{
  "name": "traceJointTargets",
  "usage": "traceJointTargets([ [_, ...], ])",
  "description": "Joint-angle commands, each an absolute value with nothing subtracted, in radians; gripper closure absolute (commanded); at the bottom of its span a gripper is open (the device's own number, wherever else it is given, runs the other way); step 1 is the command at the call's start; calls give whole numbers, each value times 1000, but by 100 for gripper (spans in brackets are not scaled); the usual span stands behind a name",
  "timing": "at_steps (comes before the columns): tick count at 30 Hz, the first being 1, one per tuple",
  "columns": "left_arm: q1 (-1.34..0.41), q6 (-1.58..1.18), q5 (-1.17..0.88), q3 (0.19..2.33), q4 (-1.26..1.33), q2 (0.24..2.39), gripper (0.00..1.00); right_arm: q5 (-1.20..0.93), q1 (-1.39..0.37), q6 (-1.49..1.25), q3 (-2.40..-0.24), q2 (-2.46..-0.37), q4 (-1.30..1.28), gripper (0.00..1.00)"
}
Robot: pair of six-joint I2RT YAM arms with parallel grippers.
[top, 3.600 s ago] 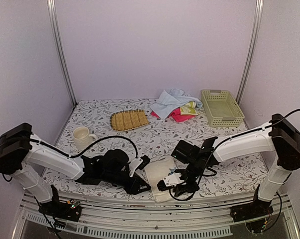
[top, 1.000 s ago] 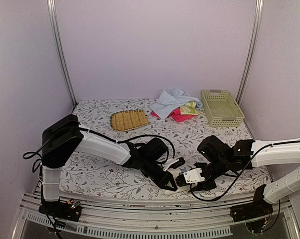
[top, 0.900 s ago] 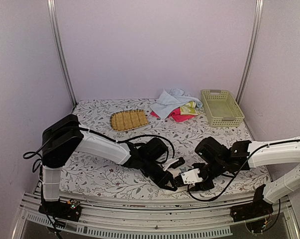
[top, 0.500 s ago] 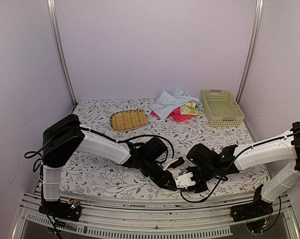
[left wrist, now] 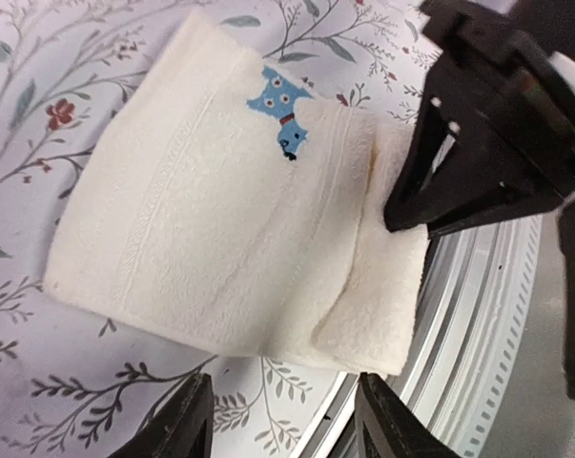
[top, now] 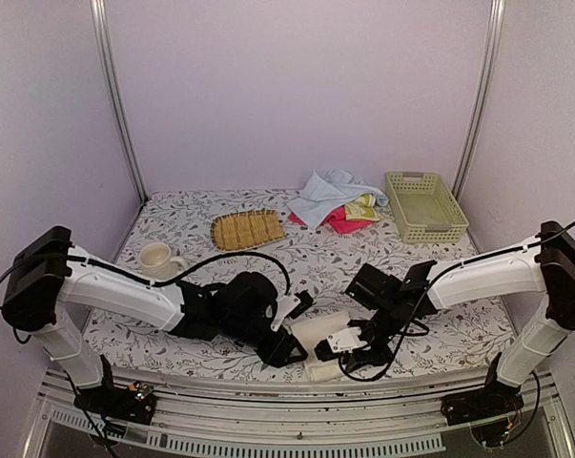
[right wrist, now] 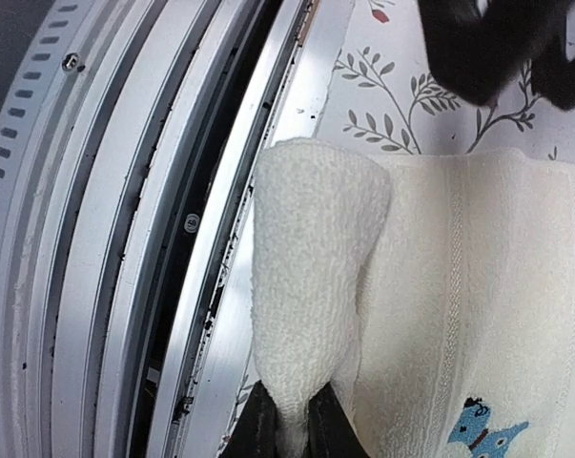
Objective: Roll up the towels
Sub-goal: Roll the towel at the center of the board.
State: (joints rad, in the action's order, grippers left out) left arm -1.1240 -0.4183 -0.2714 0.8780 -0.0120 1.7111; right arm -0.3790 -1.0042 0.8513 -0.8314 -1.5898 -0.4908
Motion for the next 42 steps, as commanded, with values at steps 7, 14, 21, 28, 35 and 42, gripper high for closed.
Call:
traceJointTargets([
  [7,-1430,-236,418,758,121,1556,52,-699,-852,907,-1101,-1898,-936,93],
  [14,-1520,-77,455,836,134,1670,58,-760,-798,935,-1199,-2072,-1061,93],
  [21,-1526,52,449,938,120,1798,56,-791,-776,941,-1294,-2161,-1124,93],
  [28,-1499,124,398,1027,60,1900,58,-788,-775,937,-1321,-2183,-1143,93],
  [35,-1468,131,361,1050,38,1946,64,-796,-775,939,-1321,-2180,-1147,93],
  [42,-1459,137,451,1081,27,2019,66,-809,-774,939,-1319,-2164,-1147,92],
])
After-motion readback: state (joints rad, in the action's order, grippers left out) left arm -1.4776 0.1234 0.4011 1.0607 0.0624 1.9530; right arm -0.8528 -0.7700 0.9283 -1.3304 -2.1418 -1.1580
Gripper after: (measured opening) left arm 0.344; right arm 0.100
